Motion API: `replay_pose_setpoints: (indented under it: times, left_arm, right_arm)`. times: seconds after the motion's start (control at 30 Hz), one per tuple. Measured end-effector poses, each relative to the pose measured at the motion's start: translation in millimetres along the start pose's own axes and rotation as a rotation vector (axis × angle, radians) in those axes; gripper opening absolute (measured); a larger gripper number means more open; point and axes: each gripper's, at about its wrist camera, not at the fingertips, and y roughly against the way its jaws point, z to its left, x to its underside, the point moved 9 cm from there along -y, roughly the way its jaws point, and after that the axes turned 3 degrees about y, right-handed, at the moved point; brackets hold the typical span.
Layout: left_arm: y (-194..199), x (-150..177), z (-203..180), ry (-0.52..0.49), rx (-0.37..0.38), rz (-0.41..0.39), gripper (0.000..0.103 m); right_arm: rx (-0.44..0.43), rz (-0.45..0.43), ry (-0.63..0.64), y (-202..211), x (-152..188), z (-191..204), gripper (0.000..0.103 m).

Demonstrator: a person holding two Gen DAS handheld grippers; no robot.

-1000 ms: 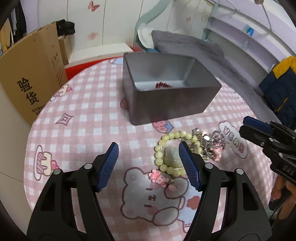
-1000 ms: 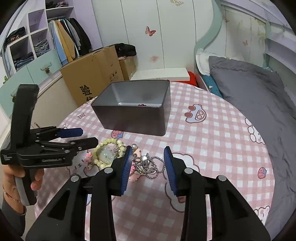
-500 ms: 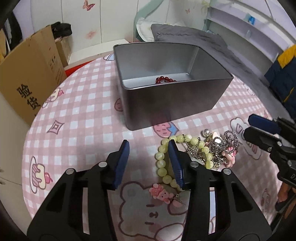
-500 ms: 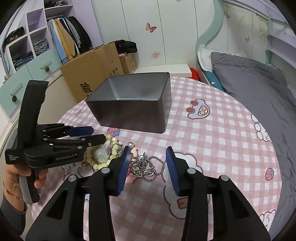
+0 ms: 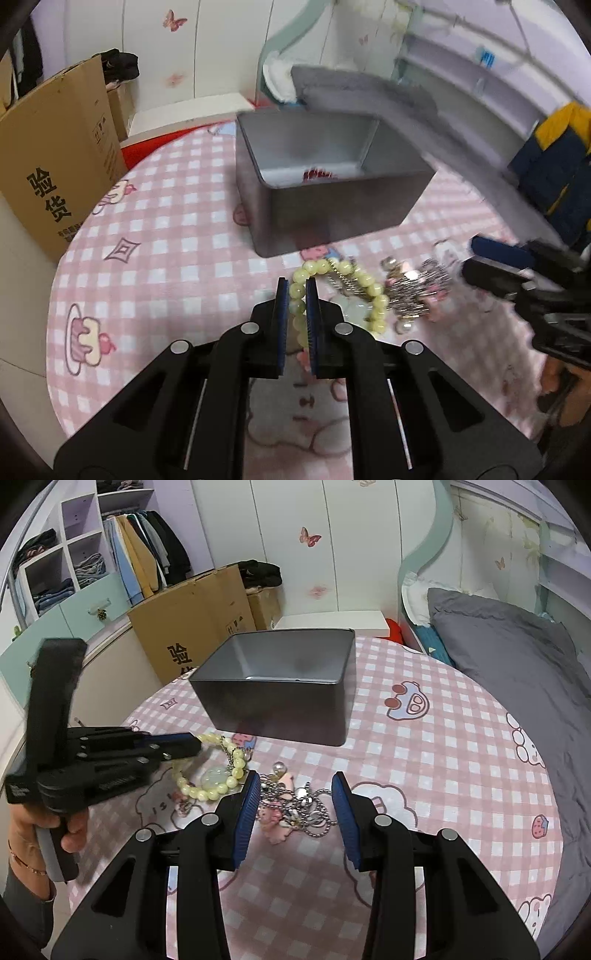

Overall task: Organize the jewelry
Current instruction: 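Lift the bead bracelet into the grey tin and open the left gripper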

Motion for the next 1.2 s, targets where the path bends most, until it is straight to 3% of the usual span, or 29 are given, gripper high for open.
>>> replay_pose_setpoints:
  times: [0.23,0.73,1.07,1.17,1.2]
  left_arm:
    - [33.7,2.2,13.9,0.05,0.054,-0.037,0.009]
    - [42.0,34.0,66.0,0.102,-0.014,0.013,0.009]
    - [34.1,35.5,70.1,0.108,-0.009,0.025,0.009]
    - [32.3,35.5,70.5,0.115,-0.004,0.025,0.009]
    - [31.7,34.8,70.6,0.117,0.0,0.025,0.009]
  right_arm:
    - [-0.026,0.012,0.042,-3.1,-4.6,23.7,0.038]
    - [-0.025,0.126,0.24,-68.3,-11.6,84.6,0.038]
    - [-0.064,0.194,0.304,-97.4,-9.2,105.3,0.038]
    - [-0.069,0.198,0.32,-97.6,-7.8,107.6,0.03]
    - [-0.074,0.196,0.332,-96.9,-6.4,110.0,0.022]
